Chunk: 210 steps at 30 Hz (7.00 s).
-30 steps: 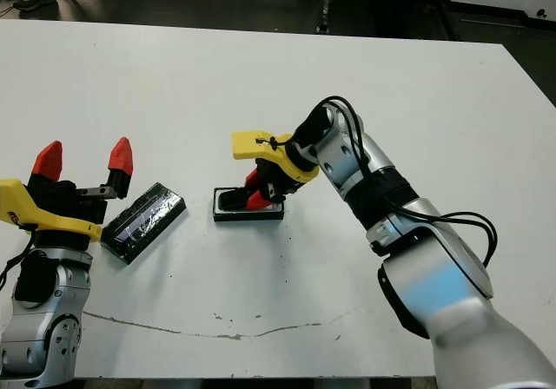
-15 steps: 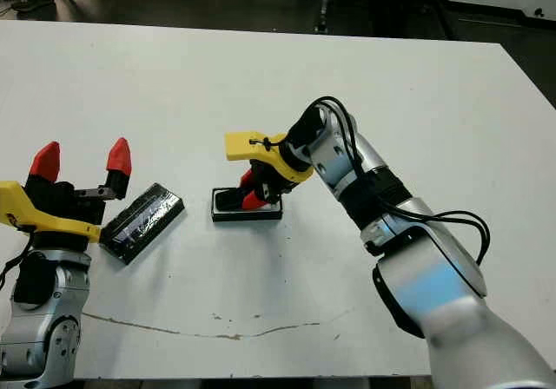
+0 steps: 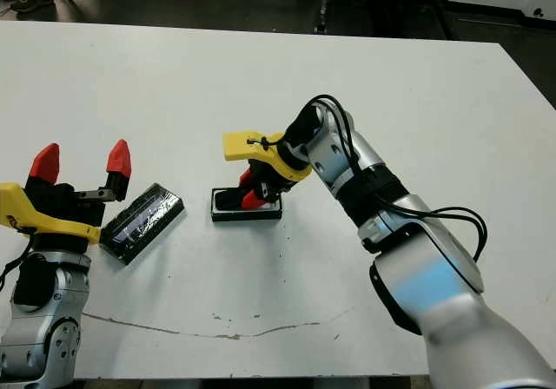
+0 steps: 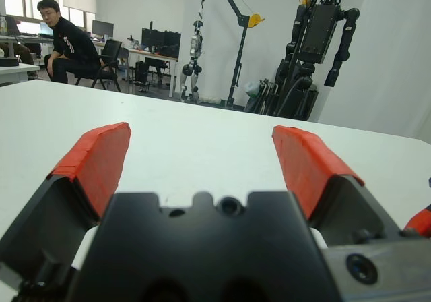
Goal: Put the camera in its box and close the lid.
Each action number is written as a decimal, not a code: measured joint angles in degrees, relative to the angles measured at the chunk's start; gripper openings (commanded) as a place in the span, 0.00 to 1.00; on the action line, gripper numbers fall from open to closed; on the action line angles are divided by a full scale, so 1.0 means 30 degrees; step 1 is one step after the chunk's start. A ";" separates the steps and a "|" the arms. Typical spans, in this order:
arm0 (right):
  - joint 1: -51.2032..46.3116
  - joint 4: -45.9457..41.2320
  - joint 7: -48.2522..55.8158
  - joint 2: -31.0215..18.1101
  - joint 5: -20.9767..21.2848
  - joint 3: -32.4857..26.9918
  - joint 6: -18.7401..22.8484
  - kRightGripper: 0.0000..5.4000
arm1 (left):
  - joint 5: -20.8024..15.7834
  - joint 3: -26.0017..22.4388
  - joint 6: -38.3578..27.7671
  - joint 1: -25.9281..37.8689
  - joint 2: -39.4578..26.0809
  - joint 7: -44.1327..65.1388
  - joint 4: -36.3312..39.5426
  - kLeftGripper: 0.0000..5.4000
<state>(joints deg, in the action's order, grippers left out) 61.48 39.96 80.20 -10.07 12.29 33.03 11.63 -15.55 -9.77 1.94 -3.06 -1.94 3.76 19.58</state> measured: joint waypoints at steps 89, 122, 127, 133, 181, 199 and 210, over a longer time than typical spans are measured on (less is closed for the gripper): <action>-1.4677 -1.7673 -1.8017 -0.1039 -0.1255 -0.6617 -0.0568 0.00 | -0.0250 0.0309 -0.0018 -0.0001 -0.0028 0.0123 -0.0205 1.00; -1.6610 -1.7829 -1.7636 -0.1128 -0.0950 -0.3572 0.3773 0.00 | -0.0018 0.0326 0.0602 -0.0020 -0.0030 -0.0068 0.0125 1.00; -1.6561 -1.7694 -1.7620 -0.1180 -0.1009 -0.3577 0.3750 0.00 | -0.0055 0.0312 0.0601 -0.0020 -0.0030 -0.0067 0.0125 1.00; -1.6954 -1.8115 -1.7605 -0.1078 -0.2504 -0.5008 0.4348 0.00 | -0.0016 0.0304 0.0600 -0.0019 -0.0032 -0.0069 0.0140 1.00; -1.7266 -2.2827 -2.2432 -0.0496 -0.7825 -1.1330 0.5907 0.00 | -0.8389 -0.0054 2.1323 0.4933 -1.3710 1.0036 0.3975 1.00; -1.7686 -2.2826 -2.2429 -0.0499 -0.7419 -1.1151 0.5759 0.00 | -0.7311 0.1821 2.1292 0.4613 -1.3421 0.7809 0.5020 1.00; -1.7747 -2.2825 -2.2356 -0.0506 -0.7411 -1.0998 0.5632 0.00 | -0.6905 0.2130 2.1320 0.4347 -1.2946 0.7440 0.5019 1.00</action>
<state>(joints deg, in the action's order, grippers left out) 8.24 -28.51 13.14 -11.59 -9.94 0.04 28.53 -36.27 -3.38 65.90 9.98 -40.78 26.09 34.63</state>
